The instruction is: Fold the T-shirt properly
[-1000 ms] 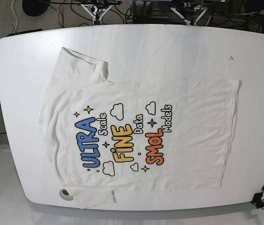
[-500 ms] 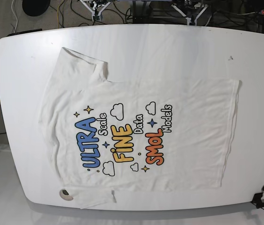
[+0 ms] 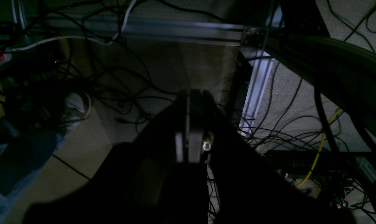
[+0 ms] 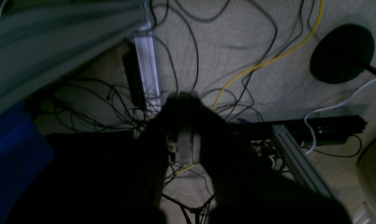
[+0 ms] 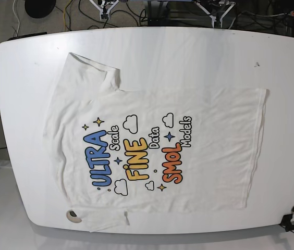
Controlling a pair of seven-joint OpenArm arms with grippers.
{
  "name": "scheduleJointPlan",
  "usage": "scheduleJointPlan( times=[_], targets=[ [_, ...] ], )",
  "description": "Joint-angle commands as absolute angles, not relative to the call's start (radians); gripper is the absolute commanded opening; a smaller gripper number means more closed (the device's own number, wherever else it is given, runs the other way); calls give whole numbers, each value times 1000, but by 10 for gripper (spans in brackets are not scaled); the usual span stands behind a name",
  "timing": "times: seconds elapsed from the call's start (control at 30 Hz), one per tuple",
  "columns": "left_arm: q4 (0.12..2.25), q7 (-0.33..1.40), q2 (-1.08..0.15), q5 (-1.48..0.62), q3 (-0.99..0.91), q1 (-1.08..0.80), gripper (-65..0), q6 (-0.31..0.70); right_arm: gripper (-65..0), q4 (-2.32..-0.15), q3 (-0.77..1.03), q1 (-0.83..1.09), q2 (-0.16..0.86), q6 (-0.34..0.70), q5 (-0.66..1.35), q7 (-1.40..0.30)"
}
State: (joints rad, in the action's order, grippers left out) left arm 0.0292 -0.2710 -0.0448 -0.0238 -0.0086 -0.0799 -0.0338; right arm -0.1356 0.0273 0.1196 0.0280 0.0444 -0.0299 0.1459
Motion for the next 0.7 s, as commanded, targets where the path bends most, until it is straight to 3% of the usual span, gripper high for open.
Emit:
scheduleJointPlan(
  times=[0.0, 0.67],
  targets=[
    [29, -283, -51, -25, -8, -82, -650, -39, -650, -134, 29, 121, 30, 56, -32, 152],
    [31, -292, -55, -30, -12, -90, -650, -19, -650, -156, 26, 123, 27, 60, -34, 157]
  ],
)
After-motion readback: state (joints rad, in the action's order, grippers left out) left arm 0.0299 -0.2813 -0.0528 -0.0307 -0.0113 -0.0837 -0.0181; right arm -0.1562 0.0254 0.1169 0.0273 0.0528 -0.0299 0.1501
